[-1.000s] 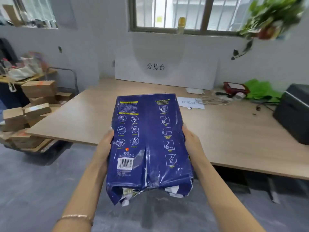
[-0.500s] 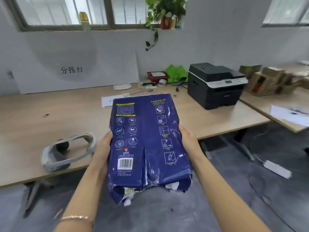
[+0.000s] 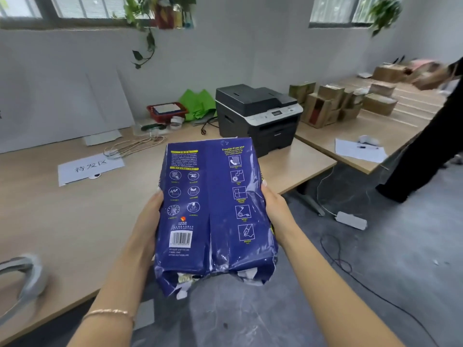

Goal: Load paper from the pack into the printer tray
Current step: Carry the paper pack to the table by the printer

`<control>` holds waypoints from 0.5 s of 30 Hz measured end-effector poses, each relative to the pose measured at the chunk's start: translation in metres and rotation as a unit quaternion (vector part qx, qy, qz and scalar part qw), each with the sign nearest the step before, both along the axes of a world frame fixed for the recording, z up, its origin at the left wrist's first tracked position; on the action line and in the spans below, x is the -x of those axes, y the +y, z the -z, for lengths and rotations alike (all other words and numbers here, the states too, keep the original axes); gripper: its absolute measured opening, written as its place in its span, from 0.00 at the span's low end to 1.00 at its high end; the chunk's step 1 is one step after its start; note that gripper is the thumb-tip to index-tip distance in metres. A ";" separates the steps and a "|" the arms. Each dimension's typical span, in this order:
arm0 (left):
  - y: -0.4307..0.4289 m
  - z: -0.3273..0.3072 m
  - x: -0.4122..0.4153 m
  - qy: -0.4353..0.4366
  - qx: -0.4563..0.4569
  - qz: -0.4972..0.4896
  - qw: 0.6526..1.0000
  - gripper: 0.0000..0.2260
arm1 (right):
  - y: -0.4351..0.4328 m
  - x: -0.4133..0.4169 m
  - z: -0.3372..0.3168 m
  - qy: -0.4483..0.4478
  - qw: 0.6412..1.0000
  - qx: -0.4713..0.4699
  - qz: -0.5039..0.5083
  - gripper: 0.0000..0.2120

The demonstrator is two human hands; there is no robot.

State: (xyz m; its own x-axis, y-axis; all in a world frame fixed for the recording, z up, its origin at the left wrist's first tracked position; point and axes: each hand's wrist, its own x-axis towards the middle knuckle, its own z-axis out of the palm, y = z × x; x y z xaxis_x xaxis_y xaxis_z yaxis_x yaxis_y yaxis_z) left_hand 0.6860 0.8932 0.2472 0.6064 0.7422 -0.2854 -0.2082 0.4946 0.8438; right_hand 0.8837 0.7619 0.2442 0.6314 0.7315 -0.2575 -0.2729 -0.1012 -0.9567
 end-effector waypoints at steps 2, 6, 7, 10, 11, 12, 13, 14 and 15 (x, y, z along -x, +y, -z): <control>0.014 -0.003 -0.025 0.003 -0.016 0.008 1.000 0.20 | 0.006 -0.021 -0.003 0.005 1.000 -0.003 0.013 0.19; 0.029 -0.002 -0.076 0.006 -0.024 0.035 0.999 0.19 | 0.009 -0.066 -0.001 0.019 0.999 -0.013 0.030 0.21; 0.031 -0.001 -0.089 0.007 -0.024 0.044 0.999 0.18 | 0.008 -0.078 0.001 0.020 0.999 -0.014 0.034 0.21; 0.032 0.007 -0.128 0.001 -0.015 0.056 0.998 0.16 | 0.007 -0.116 0.007 0.023 0.999 -0.012 0.041 0.20; 0.032 0.010 -0.141 0.003 -0.011 0.056 0.998 0.15 | 0.007 -0.128 0.009 0.025 0.999 -0.012 0.039 0.20; 0.031 0.014 -0.153 0.005 -0.010 0.055 0.998 0.15 | 0.006 -0.140 0.011 0.026 0.999 -0.008 0.035 0.20; 0.030 0.018 -0.165 0.006 -0.010 0.053 0.999 0.15 | 0.006 -0.153 0.013 0.026 0.999 -0.003 0.031 0.20; 0.029 0.021 -0.177 0.008 -0.008 0.049 0.999 0.16 | 0.006 -0.167 0.015 0.023 0.999 0.002 0.028 0.21; 0.028 0.024 -0.189 0.011 -0.005 0.045 0.999 0.16 | 0.006 -0.181 0.016 0.022 0.999 0.007 0.028 0.20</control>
State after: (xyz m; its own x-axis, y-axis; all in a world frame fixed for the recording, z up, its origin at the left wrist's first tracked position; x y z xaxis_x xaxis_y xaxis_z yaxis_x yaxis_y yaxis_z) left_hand 0.8747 0.9211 0.2237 0.6648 0.6880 -0.2910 -0.1453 0.5013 0.8530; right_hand 1.0644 0.7682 0.2280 0.6593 0.6914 -0.2955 -0.3200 -0.0976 -0.9424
